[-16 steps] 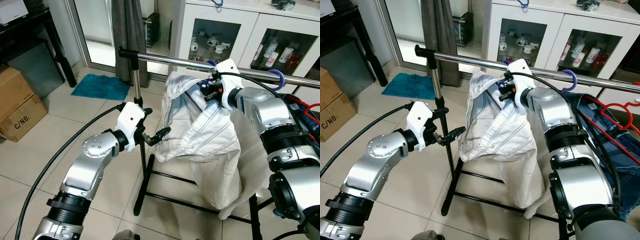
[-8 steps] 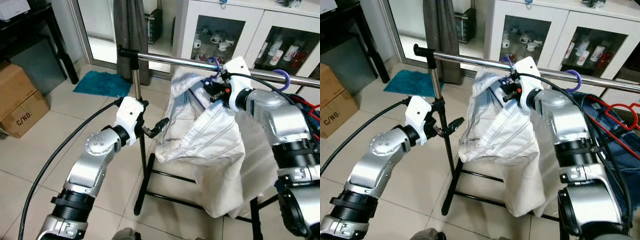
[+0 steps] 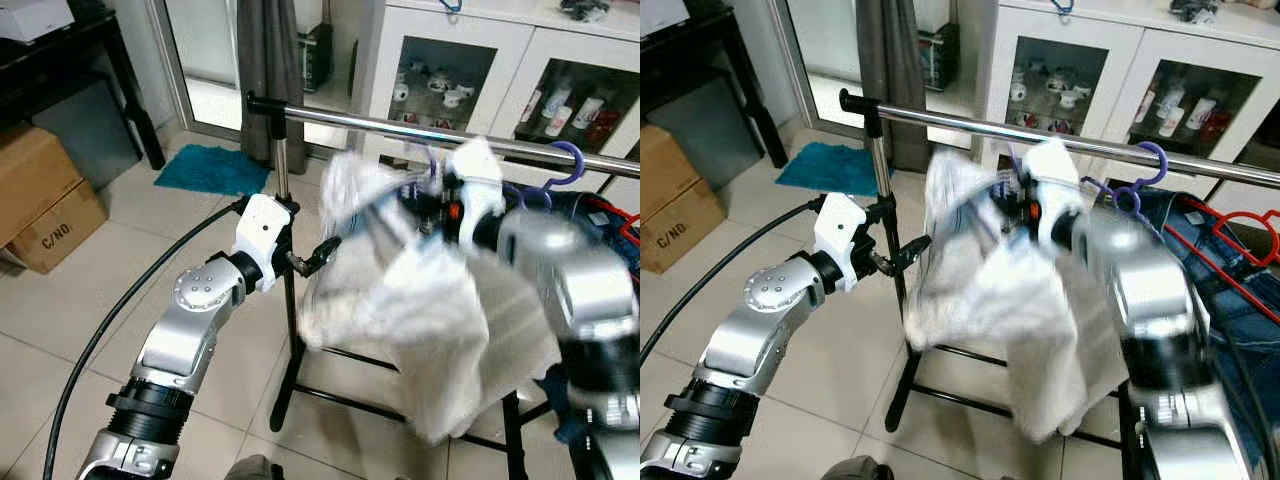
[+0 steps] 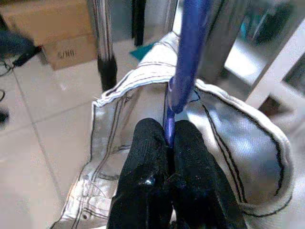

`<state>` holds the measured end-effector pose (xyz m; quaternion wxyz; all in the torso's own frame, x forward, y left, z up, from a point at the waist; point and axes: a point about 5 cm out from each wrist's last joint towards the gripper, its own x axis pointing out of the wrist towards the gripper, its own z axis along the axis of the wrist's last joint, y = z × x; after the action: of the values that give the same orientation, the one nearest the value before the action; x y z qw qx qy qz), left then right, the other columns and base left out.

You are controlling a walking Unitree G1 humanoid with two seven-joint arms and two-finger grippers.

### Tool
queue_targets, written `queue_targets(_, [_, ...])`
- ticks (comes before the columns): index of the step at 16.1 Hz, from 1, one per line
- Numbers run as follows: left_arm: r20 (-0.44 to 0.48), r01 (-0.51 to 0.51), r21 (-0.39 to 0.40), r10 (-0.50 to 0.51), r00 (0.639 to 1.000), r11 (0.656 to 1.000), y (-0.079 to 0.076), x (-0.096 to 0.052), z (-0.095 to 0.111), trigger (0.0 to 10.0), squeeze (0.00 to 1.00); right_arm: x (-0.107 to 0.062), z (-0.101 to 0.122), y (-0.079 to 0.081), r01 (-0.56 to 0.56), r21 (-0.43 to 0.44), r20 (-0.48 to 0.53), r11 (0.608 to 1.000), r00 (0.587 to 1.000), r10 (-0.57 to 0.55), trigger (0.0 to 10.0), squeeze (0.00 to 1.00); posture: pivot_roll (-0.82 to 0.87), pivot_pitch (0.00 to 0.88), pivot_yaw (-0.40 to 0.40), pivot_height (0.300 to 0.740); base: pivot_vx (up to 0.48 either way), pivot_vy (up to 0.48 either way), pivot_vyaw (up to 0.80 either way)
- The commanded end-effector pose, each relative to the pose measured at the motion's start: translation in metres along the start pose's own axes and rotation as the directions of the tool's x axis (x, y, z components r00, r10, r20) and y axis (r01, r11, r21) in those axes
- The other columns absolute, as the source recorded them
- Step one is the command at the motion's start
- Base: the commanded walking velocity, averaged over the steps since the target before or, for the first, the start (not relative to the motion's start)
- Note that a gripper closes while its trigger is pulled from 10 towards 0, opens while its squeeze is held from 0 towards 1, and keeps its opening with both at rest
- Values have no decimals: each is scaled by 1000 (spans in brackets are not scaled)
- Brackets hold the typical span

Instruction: Hang hanger

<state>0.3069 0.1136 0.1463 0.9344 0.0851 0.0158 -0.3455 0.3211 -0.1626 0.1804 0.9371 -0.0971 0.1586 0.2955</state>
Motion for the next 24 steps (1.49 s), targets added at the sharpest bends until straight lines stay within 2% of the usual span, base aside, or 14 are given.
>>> queue_targets(1, [-14, 7, 9, -7, 1000, 1000, -2, 1, -1, 10000, 114, -4, 14, 2, 13, -34, 53, 999, 999, -11, 0, 0, 14, 0, 2, 740, 0, 0, 0])
queue_targets(4, [-22, 1, 10, -1, 1000, 1000, 0, 0, -3, 10000, 114, -11, -1, 9, 49, -13, 51, 999, 998, -48, 0, 0, 15, 0, 1, 740, 0, 0, 0])
queue_targets(6, [-25, -1, 10, 2, 1000, 1000, 1, 0, -3, 10000, 114, -19, -16, 10, 102, 36, 54, 994, 993, -104, 0, 0, 11, 0, 6, 740, 0, 0, 0])
queue_targets(10, [-29, -1, 10, 1, 1000, 1000, 1, 1, -3, 10000, 118, -25, -31, 10, 186, 95, 132, 978, 971, -197, 0, 0, 6, 0, 9, 740, -254, 0, 0])
queue_targets(14, [-33, -8, 10, 9, 999, 1000, 2, 0, -4, 10000, 114, -28, -33, 7, 228, 115, 150, 967, 958, -244, 0, 0, 8, 0, 5, 740, -254, 0, 0])
queue_targets(24, [-34, -6, 11, 7, 999, 1000, 2, 1, -4, 10000, 114, -26, -30, 8, 233, 107, 171, 967, 953, -248, 0, 0, 6, 0, 5, 740, -198, 0, 0])
